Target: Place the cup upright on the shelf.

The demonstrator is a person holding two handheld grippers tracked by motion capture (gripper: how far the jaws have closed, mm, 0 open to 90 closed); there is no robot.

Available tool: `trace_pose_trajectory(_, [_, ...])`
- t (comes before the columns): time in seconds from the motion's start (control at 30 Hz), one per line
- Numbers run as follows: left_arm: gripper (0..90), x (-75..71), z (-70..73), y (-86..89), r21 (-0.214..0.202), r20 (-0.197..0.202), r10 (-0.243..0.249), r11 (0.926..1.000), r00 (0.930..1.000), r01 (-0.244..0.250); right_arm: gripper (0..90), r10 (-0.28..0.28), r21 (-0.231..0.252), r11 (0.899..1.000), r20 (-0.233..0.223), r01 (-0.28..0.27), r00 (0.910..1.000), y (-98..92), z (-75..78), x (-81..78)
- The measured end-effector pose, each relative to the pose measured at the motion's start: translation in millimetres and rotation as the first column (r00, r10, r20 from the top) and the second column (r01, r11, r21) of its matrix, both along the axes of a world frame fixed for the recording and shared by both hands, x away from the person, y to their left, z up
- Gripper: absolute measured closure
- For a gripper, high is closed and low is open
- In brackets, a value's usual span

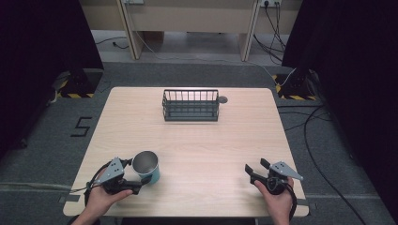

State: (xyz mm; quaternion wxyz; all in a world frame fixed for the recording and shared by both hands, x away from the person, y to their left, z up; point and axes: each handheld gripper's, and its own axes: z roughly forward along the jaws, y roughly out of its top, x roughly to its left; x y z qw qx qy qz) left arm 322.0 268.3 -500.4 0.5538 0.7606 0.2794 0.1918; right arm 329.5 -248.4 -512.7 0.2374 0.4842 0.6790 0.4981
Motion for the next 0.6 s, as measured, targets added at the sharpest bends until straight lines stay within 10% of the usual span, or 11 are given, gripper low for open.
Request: trace_pose_trajectory(0.6, [13.1, 16.7, 2.0, -12.6, 0.022, 0.014, -0.018, 0.9996, 0.9998, 0.017, 26.1, 0.003, 0.0, 1.0, -0.003, -0.003, 1.0, 0.3, 0.0, 0.3])
